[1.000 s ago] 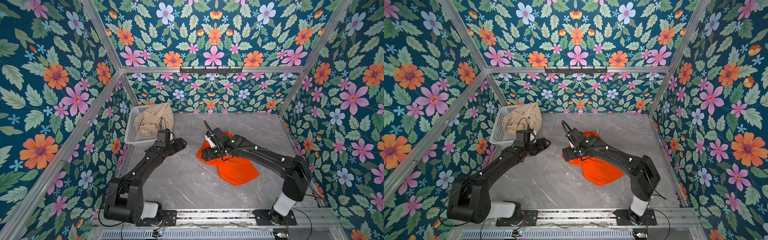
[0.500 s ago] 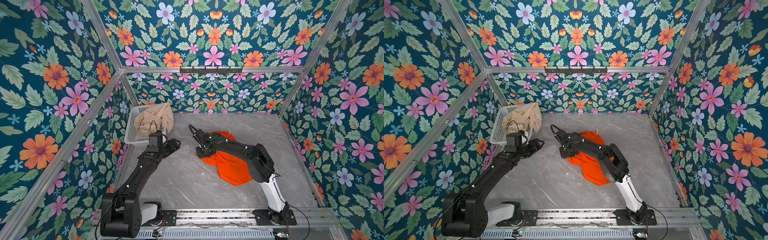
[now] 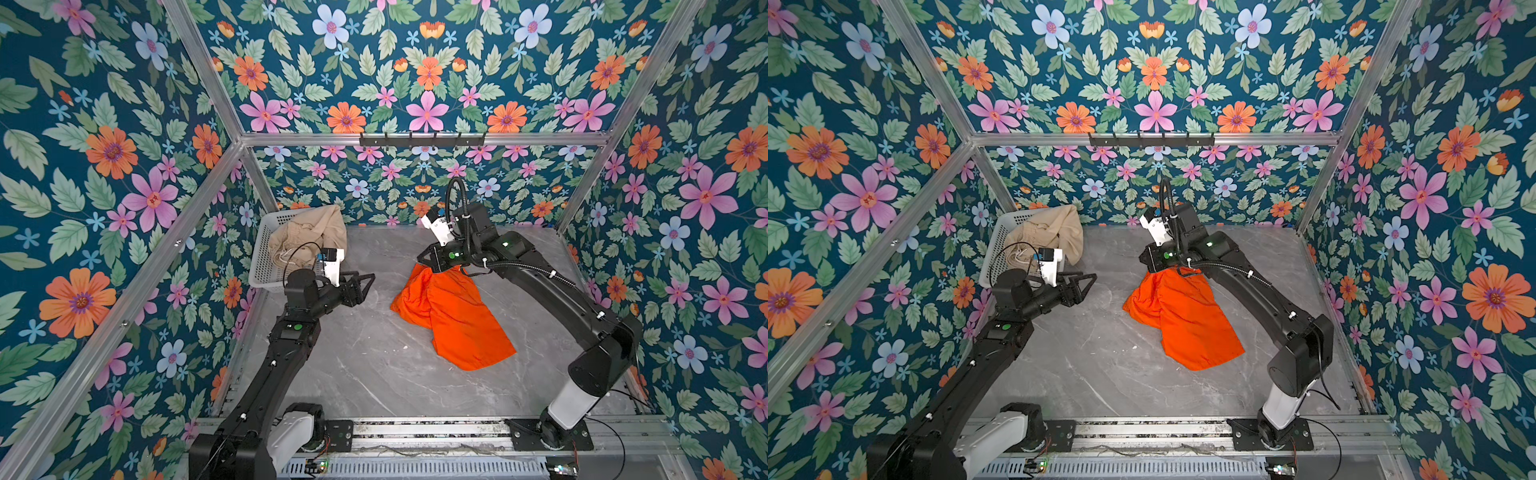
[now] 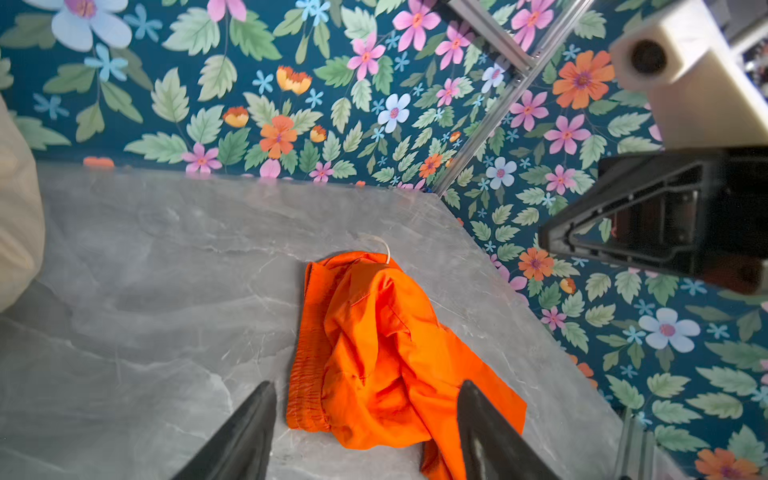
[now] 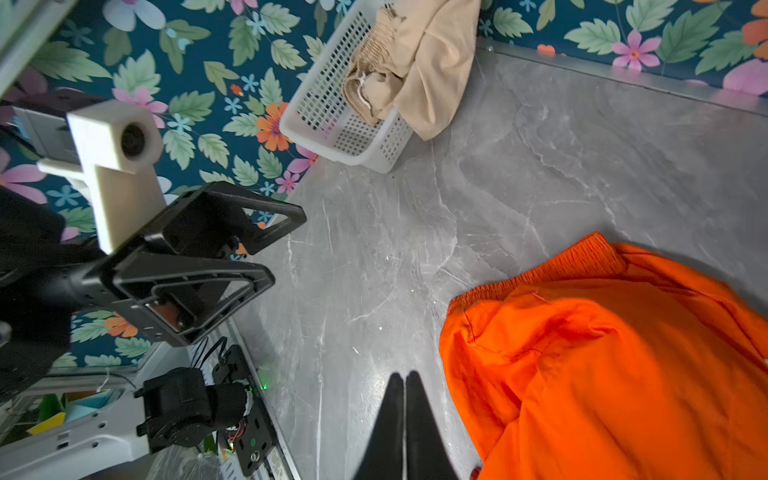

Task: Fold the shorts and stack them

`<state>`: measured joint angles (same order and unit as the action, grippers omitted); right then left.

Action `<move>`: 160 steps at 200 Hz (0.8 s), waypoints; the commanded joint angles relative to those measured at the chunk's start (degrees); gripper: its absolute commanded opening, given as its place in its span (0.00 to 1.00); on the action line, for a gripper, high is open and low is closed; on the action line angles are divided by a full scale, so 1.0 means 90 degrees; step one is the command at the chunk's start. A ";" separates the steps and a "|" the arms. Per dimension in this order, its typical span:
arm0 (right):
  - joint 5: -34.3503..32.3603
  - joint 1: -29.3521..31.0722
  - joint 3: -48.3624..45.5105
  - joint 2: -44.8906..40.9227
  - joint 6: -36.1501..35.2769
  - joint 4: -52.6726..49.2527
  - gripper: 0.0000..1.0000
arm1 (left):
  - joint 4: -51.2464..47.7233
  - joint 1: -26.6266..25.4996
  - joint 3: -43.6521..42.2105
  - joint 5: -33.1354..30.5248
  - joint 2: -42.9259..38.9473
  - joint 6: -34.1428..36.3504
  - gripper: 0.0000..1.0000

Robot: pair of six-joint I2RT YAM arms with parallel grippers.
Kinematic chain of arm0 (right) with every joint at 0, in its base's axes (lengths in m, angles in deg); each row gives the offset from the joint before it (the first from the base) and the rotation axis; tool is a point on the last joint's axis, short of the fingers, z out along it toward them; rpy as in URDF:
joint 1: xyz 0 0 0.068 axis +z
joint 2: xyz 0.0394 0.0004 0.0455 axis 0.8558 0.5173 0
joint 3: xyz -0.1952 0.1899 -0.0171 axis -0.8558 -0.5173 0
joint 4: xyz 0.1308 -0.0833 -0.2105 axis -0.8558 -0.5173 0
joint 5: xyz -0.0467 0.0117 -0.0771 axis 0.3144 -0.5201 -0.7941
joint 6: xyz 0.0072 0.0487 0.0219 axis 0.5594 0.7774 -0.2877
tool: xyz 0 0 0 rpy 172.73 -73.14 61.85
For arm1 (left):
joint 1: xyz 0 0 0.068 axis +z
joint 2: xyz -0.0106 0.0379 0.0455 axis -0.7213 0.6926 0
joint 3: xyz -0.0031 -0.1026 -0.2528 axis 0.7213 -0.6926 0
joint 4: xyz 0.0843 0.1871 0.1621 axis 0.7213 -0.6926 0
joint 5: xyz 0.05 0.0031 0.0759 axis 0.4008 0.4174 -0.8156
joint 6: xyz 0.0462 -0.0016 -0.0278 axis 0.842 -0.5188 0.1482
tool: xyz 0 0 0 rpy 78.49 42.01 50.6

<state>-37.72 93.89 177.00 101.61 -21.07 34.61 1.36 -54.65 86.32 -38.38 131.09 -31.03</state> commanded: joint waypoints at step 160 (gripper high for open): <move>-0.1755 0.1009 0.1901 0.4105 0.1369 -0.1707 0.63 | -0.0804 0.0019 -0.0158 -0.1888 0.0219 -0.1031 0.70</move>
<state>-54.16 102.92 192.56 136.08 -9.64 17.71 -6.55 -54.48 85.33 -55.10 133.62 -39.73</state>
